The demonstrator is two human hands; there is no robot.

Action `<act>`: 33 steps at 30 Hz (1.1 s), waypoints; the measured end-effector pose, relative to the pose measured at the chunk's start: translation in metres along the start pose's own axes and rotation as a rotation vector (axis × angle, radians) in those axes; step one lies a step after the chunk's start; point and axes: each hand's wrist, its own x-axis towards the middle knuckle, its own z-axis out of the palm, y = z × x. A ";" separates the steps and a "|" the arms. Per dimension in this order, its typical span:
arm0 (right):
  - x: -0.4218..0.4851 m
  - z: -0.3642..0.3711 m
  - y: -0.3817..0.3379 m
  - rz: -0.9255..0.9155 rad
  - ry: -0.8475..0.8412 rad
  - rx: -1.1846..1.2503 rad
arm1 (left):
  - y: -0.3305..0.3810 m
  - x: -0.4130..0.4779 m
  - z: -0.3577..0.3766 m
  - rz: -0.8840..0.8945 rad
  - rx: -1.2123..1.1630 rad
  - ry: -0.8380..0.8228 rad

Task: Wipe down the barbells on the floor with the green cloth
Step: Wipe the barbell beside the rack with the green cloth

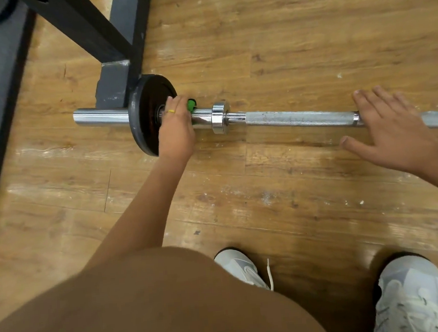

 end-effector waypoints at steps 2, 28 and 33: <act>0.001 0.001 0.002 -0.001 0.002 -0.013 | 0.010 -0.015 0.008 0.059 -0.022 0.025; -0.042 0.011 -0.014 -0.011 -0.065 -0.034 | 0.004 -0.051 0.001 -0.008 0.017 -0.007; -0.055 0.010 -0.018 -0.016 -0.115 -0.047 | -0.008 -0.041 -0.013 -0.036 0.035 -0.080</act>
